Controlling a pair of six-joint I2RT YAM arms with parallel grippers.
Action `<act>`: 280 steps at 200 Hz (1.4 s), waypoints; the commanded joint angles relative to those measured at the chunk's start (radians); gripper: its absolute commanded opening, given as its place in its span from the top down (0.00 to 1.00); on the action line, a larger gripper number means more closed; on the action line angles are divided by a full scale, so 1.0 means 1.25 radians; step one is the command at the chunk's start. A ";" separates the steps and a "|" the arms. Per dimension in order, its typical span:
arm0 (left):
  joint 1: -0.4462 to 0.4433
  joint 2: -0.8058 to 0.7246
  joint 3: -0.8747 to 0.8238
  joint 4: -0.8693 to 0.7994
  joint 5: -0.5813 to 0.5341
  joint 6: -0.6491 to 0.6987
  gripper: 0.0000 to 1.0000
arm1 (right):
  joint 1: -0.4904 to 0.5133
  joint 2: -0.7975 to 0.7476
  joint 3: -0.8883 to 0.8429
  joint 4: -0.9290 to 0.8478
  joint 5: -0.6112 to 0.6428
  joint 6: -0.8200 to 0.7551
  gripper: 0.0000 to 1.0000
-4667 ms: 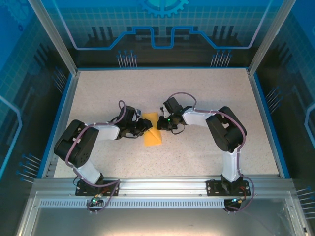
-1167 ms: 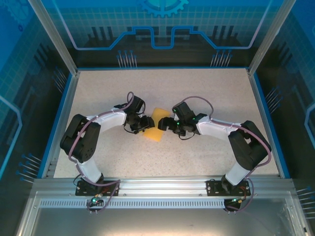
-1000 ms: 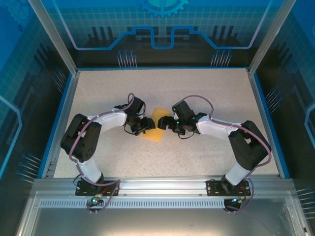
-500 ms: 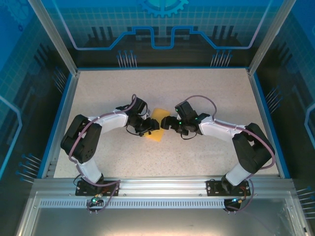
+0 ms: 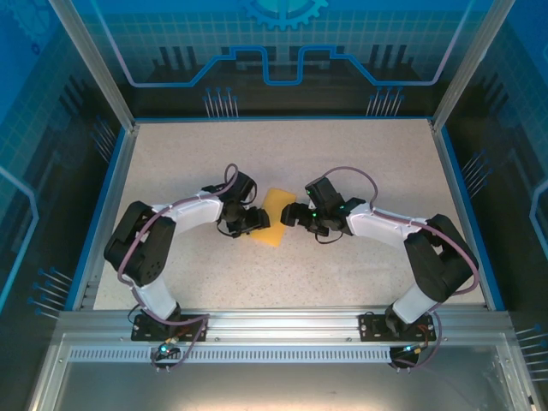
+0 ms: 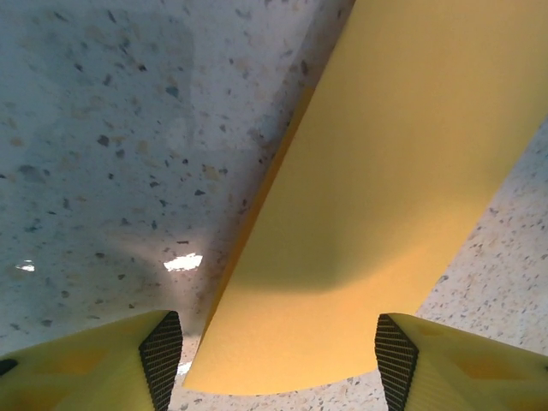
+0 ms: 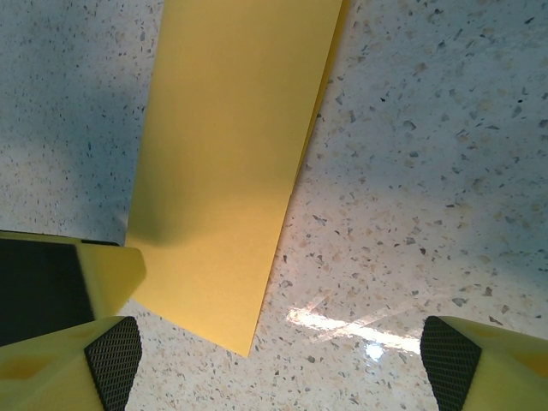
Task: Fold a paper plane with a square sheet of paper (pick it up from the middle)
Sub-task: Third fold the triangle at the center of the table.
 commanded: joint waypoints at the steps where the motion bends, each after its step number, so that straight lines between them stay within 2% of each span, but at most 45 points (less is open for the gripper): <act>1: -0.017 0.021 0.005 -0.008 0.046 0.007 0.37 | -0.007 -0.005 -0.008 -0.009 0.008 0.006 0.11; 49: -0.030 0.009 -0.003 0.034 0.132 0.017 0.41 | -0.008 0.002 -0.006 -0.009 0.004 0.004 0.12; 69: -0.031 -0.011 -0.003 0.036 0.141 0.024 0.42 | -0.009 0.000 -0.010 -0.006 -0.004 0.003 0.12; 110: -0.019 -0.052 0.002 0.001 0.029 0.040 0.43 | -0.012 0.000 -0.018 -0.001 -0.049 0.011 0.14; 141: -0.019 -0.040 0.025 0.018 0.028 0.048 0.45 | -0.012 0.002 -0.039 0.011 -0.068 0.030 0.15; 193: -0.018 0.027 0.066 0.098 0.012 0.036 0.66 | -0.010 0.012 -0.047 0.028 -0.086 0.049 0.18; 249: -0.017 0.122 0.135 0.139 -0.043 0.023 0.76 | -0.003 0.033 -0.034 0.032 -0.101 0.063 0.24; 280: -0.015 0.150 0.150 0.118 -0.062 0.012 0.77 | 0.002 0.049 -0.028 0.031 -0.108 0.067 0.26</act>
